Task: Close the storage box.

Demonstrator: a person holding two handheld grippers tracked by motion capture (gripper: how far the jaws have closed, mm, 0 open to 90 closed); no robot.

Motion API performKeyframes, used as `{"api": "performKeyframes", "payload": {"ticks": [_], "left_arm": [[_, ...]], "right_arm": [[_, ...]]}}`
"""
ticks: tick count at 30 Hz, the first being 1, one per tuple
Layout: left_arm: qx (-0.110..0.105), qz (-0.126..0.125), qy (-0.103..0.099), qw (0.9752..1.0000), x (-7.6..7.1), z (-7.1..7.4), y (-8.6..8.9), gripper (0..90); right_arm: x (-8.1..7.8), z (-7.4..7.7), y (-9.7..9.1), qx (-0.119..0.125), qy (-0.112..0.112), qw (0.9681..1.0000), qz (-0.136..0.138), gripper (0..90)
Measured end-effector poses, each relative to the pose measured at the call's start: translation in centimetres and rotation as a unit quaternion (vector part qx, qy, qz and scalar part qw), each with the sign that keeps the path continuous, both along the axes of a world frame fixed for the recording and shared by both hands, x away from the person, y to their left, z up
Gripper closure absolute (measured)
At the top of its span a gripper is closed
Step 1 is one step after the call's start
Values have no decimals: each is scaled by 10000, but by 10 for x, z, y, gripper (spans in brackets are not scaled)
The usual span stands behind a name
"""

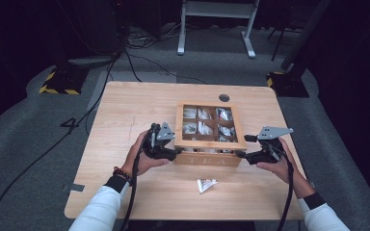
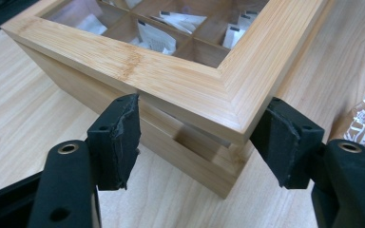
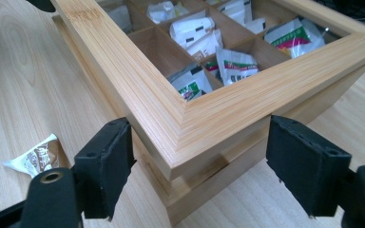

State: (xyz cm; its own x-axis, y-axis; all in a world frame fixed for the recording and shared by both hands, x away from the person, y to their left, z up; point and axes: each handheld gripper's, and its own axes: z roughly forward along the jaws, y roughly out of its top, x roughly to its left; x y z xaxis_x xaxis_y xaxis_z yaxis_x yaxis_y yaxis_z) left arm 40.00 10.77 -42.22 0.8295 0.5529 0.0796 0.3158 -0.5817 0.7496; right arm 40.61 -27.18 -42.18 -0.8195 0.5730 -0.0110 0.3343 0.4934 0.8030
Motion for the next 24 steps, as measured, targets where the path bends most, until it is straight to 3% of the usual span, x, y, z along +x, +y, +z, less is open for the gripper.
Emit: {"api": "performKeyframes", "payload": {"ticks": [10,16,24], "left_arm": [[81,-111,156,9998,-1,-9,0,337],[145,-108,181,9997,-1,-13,-1,337],[65,-79,207,9997,-3,-17,1,337]], "right_arm": [[1,-11,2,-226,205,9995,29,265],[0,-15,2,-326,206,9993,31,274],[-2,-20,-4,-207,290,9994,32,309]]}}
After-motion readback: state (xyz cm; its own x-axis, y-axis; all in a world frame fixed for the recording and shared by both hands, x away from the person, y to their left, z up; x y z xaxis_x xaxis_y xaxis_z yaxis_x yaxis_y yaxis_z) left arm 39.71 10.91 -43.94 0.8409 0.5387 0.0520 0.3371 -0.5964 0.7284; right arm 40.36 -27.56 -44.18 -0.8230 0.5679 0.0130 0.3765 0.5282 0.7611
